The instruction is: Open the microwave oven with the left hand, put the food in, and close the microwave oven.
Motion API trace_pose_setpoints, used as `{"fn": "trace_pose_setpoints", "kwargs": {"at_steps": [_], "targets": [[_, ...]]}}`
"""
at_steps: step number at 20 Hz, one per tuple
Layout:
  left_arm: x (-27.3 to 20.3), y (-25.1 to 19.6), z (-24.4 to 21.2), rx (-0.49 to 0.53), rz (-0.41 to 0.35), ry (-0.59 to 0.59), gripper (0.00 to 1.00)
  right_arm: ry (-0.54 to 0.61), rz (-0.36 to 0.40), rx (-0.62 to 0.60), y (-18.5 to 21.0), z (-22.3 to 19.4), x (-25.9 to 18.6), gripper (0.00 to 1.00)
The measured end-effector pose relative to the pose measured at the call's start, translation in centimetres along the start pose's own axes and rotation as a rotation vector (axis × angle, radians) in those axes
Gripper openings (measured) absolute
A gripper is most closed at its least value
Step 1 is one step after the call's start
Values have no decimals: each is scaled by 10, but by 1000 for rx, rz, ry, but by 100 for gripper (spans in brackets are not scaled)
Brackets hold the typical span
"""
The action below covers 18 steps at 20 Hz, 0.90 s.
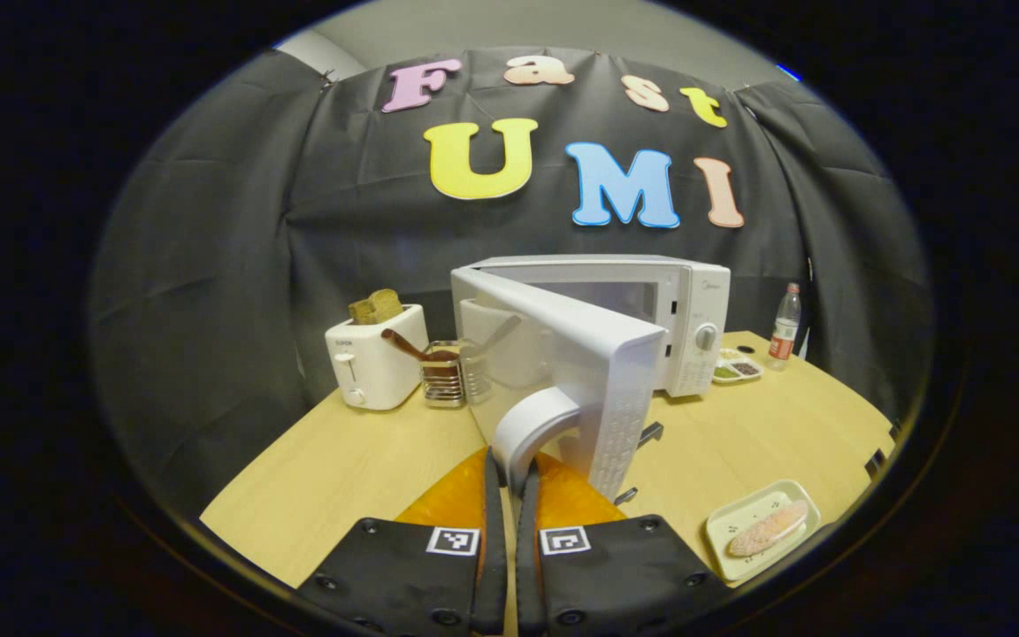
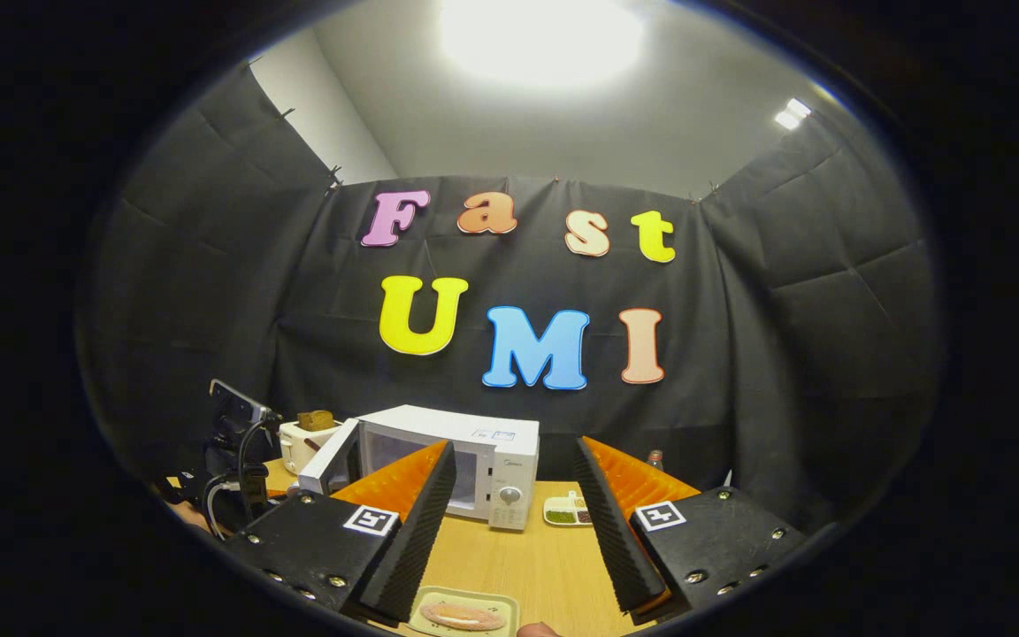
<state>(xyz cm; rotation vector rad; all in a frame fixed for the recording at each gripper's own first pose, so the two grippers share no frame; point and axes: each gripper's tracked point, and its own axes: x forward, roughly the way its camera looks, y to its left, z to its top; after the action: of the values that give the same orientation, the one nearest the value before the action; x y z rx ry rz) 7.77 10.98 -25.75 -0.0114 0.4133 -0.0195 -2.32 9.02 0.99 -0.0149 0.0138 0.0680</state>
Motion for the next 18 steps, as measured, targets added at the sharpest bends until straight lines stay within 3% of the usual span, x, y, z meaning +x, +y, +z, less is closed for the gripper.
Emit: {"fn": "trace_pose_setpoints", "kwargs": {"at_steps": [4,14,18], "targets": [[-6,34,-6,-8,8,-5,11,-7,7,-7,28,4,6,82],[-7,70,-9,-19,-60,-27,11,18,-9,-25,78,-1,21,82],[-19,81,-13,-71,-67,-13,20,33,29,-55,92,-2,27,82]]}}
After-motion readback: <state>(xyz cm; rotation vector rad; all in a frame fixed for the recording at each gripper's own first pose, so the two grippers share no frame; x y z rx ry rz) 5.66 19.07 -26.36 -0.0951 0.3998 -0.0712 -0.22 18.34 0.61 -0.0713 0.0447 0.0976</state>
